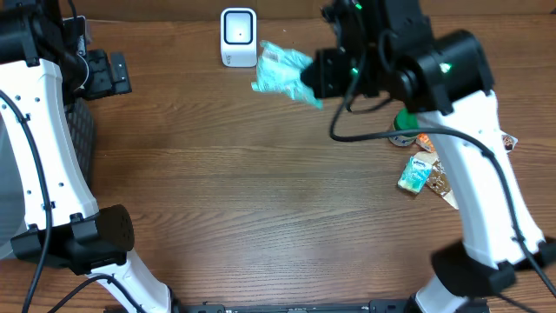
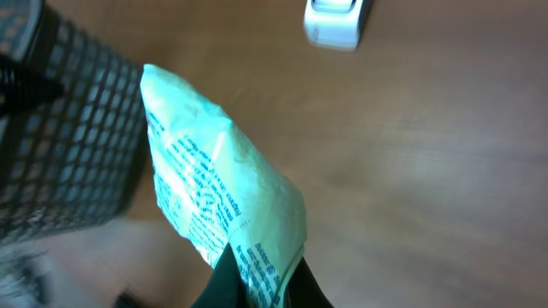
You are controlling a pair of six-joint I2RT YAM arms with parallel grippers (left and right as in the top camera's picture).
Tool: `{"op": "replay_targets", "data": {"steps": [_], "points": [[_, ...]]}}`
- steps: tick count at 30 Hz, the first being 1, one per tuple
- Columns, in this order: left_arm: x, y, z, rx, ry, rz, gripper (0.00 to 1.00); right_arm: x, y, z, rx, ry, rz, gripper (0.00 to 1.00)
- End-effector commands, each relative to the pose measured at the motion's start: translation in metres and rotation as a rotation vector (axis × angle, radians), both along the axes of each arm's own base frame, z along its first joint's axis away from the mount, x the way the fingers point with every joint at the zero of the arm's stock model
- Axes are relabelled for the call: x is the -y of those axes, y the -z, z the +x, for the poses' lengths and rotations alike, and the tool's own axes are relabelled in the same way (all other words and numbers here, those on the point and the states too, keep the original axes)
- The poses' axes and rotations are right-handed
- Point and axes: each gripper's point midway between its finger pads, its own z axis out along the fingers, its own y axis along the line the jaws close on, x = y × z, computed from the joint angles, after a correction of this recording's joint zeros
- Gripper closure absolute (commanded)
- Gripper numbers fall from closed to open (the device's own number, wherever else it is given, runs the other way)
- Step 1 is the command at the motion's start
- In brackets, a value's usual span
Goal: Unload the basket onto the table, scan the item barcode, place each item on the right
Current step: 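Hold the wipes packet up to the barcode scanner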
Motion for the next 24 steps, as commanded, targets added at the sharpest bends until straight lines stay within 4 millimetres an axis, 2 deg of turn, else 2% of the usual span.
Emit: {"op": "replay_targets", "data": {"steps": [1, 12, 17, 24], "points": [[0.001, -0.002, 0.000, 0.005, 0.019, 0.008, 0.00, 0.002, 0.010, 0.037, 0.123, 0.062, -0.185, 0.96], [0.001, -0.002, 0.000, 0.005, 0.019, 0.008, 0.00, -0.017, 0.054, 0.143, 0.510, 0.207, -0.737, 0.96], [0.001, -0.002, 0.000, 0.005, 0.020, 0.007, 0.01, -0.043, 0.093, 0.188, 0.642, -0.039, -1.001, 0.96], [0.001, -0.002, 0.000, 0.005, 0.022, 0.007, 0.00, -0.077, 0.108, 0.233, 0.867, -0.260, -1.256, 0.96]]}}
